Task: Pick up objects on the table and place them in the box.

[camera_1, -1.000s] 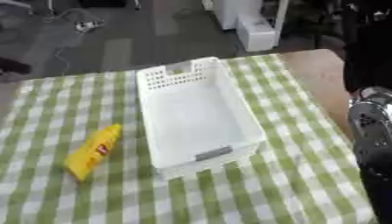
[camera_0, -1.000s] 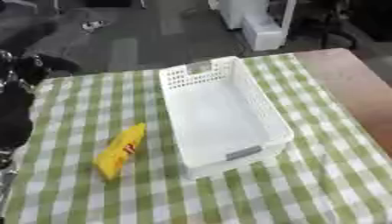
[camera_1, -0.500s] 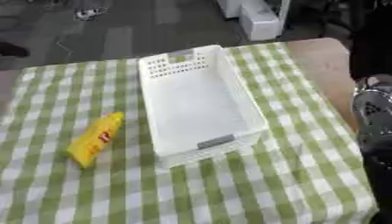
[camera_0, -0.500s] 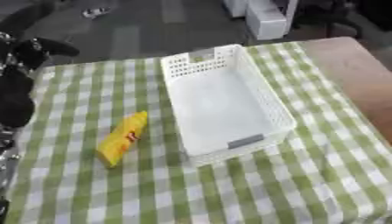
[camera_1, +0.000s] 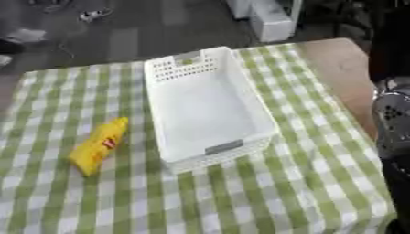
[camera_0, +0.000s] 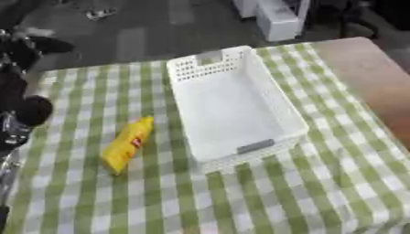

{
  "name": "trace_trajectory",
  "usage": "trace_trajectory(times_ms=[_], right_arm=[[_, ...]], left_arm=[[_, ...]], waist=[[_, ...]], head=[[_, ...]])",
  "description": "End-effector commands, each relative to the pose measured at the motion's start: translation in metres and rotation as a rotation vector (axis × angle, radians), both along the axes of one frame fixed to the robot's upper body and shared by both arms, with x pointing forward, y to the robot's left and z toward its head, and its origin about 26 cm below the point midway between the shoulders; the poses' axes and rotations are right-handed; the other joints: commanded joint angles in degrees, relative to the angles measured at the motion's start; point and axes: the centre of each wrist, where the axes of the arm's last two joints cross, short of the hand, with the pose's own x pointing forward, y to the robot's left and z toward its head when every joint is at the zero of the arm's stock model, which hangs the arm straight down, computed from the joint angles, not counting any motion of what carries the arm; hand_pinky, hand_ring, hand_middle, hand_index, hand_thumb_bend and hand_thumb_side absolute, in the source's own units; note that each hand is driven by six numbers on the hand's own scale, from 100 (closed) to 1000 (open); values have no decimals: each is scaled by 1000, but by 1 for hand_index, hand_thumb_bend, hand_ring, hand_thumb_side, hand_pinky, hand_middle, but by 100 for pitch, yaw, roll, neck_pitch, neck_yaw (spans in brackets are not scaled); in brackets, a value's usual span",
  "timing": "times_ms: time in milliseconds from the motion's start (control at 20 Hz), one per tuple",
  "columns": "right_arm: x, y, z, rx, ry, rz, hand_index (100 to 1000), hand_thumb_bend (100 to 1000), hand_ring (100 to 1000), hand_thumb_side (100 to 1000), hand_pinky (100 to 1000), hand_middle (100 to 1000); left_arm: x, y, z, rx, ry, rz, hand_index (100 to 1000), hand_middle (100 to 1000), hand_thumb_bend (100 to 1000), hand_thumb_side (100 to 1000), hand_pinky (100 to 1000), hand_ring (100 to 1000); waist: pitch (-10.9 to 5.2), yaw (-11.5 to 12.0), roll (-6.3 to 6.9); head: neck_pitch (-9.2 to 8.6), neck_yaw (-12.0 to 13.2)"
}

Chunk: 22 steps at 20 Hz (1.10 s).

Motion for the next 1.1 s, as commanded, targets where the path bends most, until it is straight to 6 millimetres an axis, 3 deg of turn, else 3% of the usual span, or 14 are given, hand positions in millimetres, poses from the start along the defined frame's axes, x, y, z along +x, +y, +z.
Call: trace_trajectory(times_ms=[50,450,1100], right_arm=[[-2,-2,11,-8,-30,-3,681,318,472,610,100,640],[-2,-2,11,-7,-28,-2,680,318,472,610,100,640],[-2,-1,12,-6,-32,2,679,318,472,610,100,639]], left_arm=[[7,1,3,47,5,64,975,934,851,746,717,672],[36,-7,-22,160,132,86,989,950,898,770,713,674],[60,-42,-52,297,223,-11,1000,971,911,805,736,702]], waist=[[-86,-17,2],[-90,-31,-1],[-82,-49,-5]], head=[[-93,57],[-200,105],[-174,147]])
